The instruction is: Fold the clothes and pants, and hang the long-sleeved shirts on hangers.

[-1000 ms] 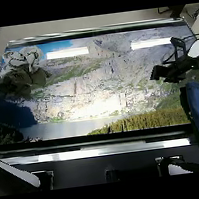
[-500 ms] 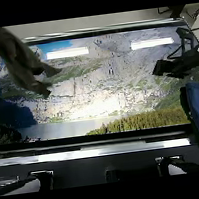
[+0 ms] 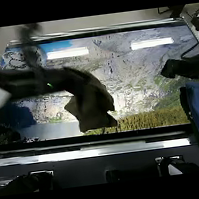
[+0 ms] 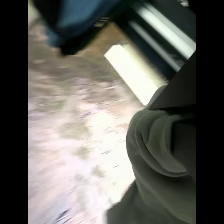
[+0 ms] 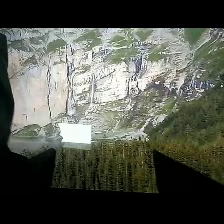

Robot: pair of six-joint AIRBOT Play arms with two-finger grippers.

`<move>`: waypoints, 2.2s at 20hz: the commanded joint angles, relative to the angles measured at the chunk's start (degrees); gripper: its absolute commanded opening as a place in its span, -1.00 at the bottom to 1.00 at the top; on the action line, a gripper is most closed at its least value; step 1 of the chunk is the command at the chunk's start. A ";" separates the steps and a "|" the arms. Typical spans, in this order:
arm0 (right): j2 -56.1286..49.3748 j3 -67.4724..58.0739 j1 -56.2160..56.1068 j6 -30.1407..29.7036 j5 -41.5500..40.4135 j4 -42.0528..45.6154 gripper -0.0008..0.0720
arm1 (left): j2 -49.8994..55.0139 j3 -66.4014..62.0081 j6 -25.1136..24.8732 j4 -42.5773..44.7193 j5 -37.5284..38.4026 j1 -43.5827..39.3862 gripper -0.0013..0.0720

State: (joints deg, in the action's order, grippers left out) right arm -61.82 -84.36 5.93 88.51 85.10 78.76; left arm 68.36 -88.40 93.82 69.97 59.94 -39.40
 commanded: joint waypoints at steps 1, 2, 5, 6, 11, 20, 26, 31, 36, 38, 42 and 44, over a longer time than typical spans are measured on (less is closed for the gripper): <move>1.09 -0.02 -0.07 -0.31 2.23 2.34 0.88 | 6.86 12.41 6.62 -0.13 -7.63 -9.99 -0.91; 0.85 -0.02 -0.07 -0.31 1.99 2.80 0.88 | 10.23 13.88 6.91 -4.92 -10.10 -11.41 -0.53; -0.63 0.00 -0.07 -0.28 2.03 2.89 0.89 | 15.61 11.78 3.39 -16.04 -8.59 -10.12 1.00; -1.40 0.22 -0.07 -0.26 2.54 2.64 0.89 | 15.13 9.92 1.51 -15.08 -6.19 -7.23 1.00; -6.86 7.17 -0.07 -0.28 6.43 -1.14 0.91 | 9.73 2.56 -0.85 -1.31 12.59 18.78 1.00; -14.03 25.68 -0.07 -0.26 -8.46 -16.87 0.89 | 11.61 29.77 -4.22 -15.28 2.84 41.55 1.00; -19.10 25.70 -0.07 -0.26 -8.57 -17.62 0.89 | 19.71 33.35 -12.74 -32.28 -6.43 37.44 1.00; -22.36 27.50 -0.13 -1.20 -9.44 -22.16 0.90 | 23.28 33.27 -12.83 -35.12 -12.31 32.70 0.61; -25.64 28.20 -1.46 -2.56 -12.76 -28.28 0.90 | 22.49 33.18 -13.07 -35.06 -12.85 32.30 -0.91; -27.21 28.20 -4.46 -2.58 -15.63 -28.63 0.90 | 21.68 33.18 -13.07 -35.08 -12.85 32.30 -0.91; -29.53 28.20 -8.98 0.57 -19.71 -29.73 0.67 | 20.17 33.18 -13.09 -35.06 -11.80 32.30 -0.91; -29.22 27.80 -9.33 0.09 -19.02 -31.04 -0.86 | 19.41 33.16 -13.09 -35.08 -11.47 32.30 -0.91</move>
State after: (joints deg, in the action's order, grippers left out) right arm -90.59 -56.21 -1.80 88.12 67.05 50.17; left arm 88.77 -55.24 80.77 34.92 47.79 -7.07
